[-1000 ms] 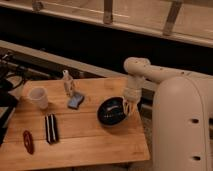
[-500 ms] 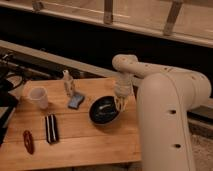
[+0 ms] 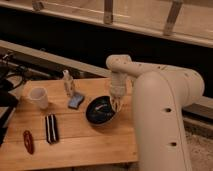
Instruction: Drag the ceramic bowl in a circle
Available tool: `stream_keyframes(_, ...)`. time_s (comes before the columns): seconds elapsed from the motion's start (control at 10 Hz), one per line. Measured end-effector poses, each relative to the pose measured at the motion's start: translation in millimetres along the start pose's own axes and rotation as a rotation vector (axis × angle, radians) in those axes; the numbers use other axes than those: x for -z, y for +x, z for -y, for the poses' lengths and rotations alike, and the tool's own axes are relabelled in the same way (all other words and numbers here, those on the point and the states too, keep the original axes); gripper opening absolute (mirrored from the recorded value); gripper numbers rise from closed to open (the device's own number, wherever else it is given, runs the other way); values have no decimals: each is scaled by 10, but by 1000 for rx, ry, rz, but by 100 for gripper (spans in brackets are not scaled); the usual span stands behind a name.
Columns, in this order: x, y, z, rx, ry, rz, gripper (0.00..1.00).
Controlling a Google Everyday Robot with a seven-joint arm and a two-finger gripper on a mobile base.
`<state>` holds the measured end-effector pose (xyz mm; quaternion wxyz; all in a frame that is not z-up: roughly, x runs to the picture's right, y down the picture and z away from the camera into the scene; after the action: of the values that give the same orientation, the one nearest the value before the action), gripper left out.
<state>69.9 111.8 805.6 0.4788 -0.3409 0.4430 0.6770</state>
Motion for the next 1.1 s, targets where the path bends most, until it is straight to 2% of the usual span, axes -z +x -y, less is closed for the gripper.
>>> stream_keyframes(0.2, 70, -115, -59, 12, -8, 7, 0)
stream_keyframes(0.3, 171, -233, -201, 23, -26, 19, 0)
stream_keyframes(0.4, 222, -307, -236, 26, -43, 26, 0)
stream_keyframes(0.8, 475, -657, -375, 24, -146, 73, 0)
stream_keyframes(1.1, 700, -884, -344, -32, -219, 122, 0)
